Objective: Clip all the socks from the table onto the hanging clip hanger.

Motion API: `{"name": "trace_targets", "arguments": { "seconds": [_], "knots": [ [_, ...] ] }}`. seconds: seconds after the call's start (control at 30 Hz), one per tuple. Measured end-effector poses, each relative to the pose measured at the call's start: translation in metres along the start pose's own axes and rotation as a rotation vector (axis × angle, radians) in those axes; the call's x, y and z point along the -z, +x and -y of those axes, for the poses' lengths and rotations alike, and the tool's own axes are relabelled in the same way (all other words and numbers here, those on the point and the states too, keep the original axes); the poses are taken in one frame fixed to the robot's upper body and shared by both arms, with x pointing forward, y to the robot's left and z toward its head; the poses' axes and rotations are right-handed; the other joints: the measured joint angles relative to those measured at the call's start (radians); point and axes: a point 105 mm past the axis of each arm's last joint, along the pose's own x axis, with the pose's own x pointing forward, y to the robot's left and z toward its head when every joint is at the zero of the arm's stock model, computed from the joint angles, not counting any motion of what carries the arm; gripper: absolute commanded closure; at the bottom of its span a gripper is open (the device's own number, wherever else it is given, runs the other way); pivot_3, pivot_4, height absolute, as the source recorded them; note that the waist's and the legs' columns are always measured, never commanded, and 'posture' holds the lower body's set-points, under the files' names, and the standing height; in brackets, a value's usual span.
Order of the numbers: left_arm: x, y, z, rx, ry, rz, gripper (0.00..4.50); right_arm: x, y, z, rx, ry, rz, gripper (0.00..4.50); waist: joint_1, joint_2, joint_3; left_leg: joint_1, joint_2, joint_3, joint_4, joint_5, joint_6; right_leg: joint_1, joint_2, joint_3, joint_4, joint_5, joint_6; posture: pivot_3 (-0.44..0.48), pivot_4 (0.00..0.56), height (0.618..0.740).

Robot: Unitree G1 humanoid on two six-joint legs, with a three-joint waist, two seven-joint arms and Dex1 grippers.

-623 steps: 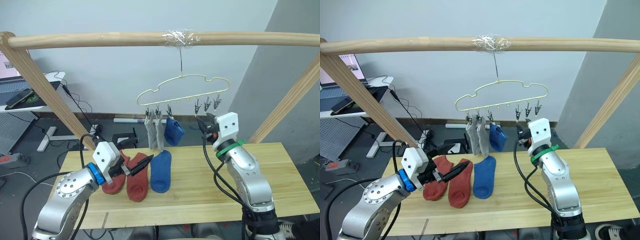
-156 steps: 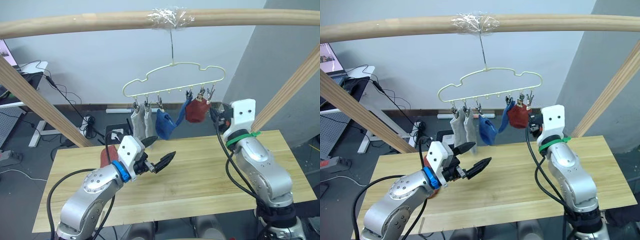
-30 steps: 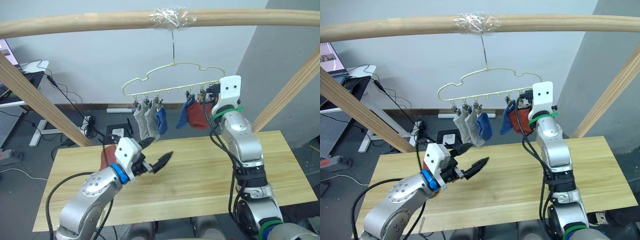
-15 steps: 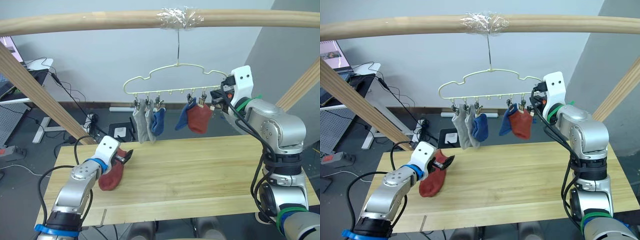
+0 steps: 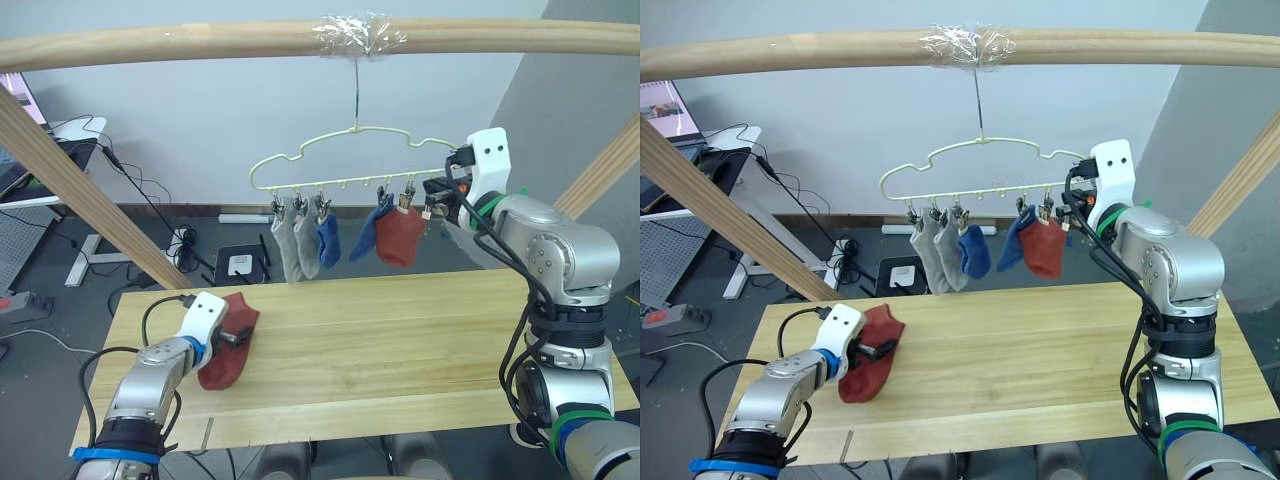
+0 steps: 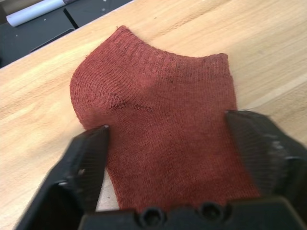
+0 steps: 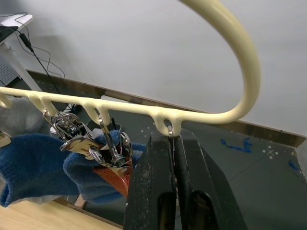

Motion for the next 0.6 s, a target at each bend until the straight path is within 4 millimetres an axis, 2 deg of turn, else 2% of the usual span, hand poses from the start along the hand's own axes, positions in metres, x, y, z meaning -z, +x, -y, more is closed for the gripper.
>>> {"name": "trace_targets", "arguments": {
  "seconds": [0.27, 0.37, 0.43, 0.47, 0.53, 0.6],
  "knots": [
    [-0.002, 0.001, 0.013, 0.054, -0.007, 0.026, 3.37, 0.002, 0.004, -0.005, -0.006, 0.020, 0.003, 4.50, 0.000, 0.000, 0.000, 0.000, 0.000, 0.000, 0.000, 0.000, 0.000, 0.000, 0.000, 0.000, 0.000, 0.000, 0.000, -0.079, 0.204, 0.740],
    [-0.005, 0.003, 0.026, 0.099, -0.044, 0.058, 4.25, 0.001, 0.004, -0.004, 0.003, 0.019, 0.012, 4.50, 0.000, 0.000, 0.000, -0.001, 0.000, 0.000, 0.000, 0.000, 0.000, 0.000, 0.000, 0.000, -0.001, 0.000, 0.000, -0.079, 0.204, 0.740],
    [-0.009, 0.004, 0.036, 0.139, -0.063, 0.084, 4.40, 0.000, 0.004, -0.004, 0.005, 0.021, 0.016, 4.50, 0.000, 0.000, 0.000, -0.001, 0.000, 0.000, 0.000, 0.000, 0.000, 0.000, 0.000, 0.000, -0.001, 0.000, 0.000, -0.079, 0.204, 0.740],
    [-0.020, 0.001, 0.046, 0.194, -0.081, 0.130, 4.40, 0.000, 0.004, -0.003, 0.008, 0.024, 0.017, 4.50, -0.001, 0.000, 0.000, -0.001, 0.000, 0.000, 0.000, 0.000, 0.000, -0.001, 0.000, 0.000, 0.000, 0.000, 0.000, -0.079, 0.204, 0.740],
    [-0.065, -0.013, 0.084, 0.364, -0.089, 0.309, 4.40, 0.000, 0.002, 0.001, 0.017, 0.032, 0.011, 4.50, 0.007, -0.001, 0.000, -0.003, -0.001, -0.001, 0.001, 0.000, 0.000, -0.001, -0.001, -0.001, -0.001, 0.000, 0.000, -0.079, 0.204, 0.740],
    [-0.104, -0.027, 0.114, 0.483, -0.058, 0.445, 4.40, 0.000, 0.002, 0.000, 0.009, 0.041, -0.001, 4.50, 0.008, -0.001, 0.001, -0.003, -0.001, 0.000, 0.001, 0.000, 0.000, -0.001, -0.001, 0.000, -0.002, 0.001, 0.001, -0.090, 0.212, 0.740]
  ]
}}
